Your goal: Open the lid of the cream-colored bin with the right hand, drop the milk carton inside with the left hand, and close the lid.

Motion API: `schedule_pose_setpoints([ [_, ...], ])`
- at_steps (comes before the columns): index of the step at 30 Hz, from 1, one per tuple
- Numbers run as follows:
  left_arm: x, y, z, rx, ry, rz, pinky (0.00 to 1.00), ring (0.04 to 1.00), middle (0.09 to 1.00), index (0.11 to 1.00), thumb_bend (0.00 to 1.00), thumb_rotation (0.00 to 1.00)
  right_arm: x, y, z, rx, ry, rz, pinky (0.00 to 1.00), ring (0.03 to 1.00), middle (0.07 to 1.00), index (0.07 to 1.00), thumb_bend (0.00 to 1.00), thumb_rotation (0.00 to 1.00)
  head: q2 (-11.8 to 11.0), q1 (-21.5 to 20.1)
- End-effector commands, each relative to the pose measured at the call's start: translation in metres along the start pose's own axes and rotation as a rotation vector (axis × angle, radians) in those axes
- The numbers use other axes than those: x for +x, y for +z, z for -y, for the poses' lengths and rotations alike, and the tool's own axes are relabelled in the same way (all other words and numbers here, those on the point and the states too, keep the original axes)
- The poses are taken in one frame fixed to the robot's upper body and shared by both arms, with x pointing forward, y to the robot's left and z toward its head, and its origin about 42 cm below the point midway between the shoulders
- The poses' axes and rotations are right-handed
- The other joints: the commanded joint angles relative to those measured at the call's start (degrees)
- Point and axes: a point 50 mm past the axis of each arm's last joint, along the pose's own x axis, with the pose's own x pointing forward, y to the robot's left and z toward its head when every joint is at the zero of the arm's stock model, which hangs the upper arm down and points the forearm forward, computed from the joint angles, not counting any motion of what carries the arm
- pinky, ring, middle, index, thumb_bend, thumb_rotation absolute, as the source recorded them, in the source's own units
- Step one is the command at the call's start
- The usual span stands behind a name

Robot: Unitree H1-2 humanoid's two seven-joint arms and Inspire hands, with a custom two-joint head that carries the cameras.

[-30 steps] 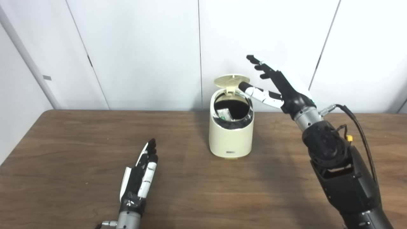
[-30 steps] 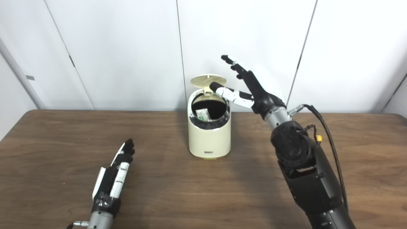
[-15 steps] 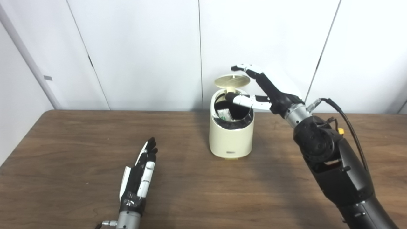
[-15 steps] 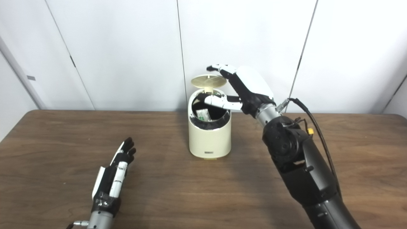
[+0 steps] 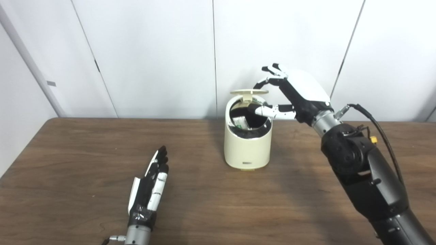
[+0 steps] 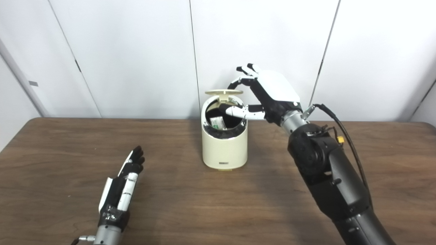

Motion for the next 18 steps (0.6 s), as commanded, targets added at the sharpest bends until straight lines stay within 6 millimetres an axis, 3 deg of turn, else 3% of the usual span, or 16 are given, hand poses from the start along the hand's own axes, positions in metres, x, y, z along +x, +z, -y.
schedule_pose_setpoints([
  [1, -0.007, -0.015, 0.003, -0.002, 0.001, -0.039, 0.97, 0.961, 0.972, 0.998, 0.55, 0.89, 0.005, 0.009, 0.025, -0.046, -0.090, 0.066, 0.91, 0.975, 0.919, 0.661, 0.48, 0.75, -0.06, -0.03],
  [6, -0.006, -0.014, 0.003, -0.002, 0.003, -0.052, 0.98, 0.967, 0.973, 0.997, 0.56, 0.88, 0.001, 0.009, 0.021, -0.091, -0.074, 0.093, 0.90, 0.978, 0.919, 0.659, 0.48, 0.75, 0.07, 0.16],
  [14, -0.006, -0.013, 0.003, 0.008, 0.004, -0.048, 0.98, 0.967, 0.972, 0.994, 0.56, 0.87, -0.009, 0.016, 0.010, -0.231, -0.022, 0.127, 0.96, 1.000, 0.946, 0.687, 0.53, 0.78, 0.35, 0.17],
  [18, -0.005, -0.012, 0.002, 0.003, 0.009, -0.056, 0.99, 0.977, 0.975, 1.000, 0.57, 0.87, -0.013, 0.024, 0.003, -0.250, 0.017, 0.136, 0.97, 1.000, 0.951, 0.702, 0.55, 0.72, 0.65, 0.14],
])
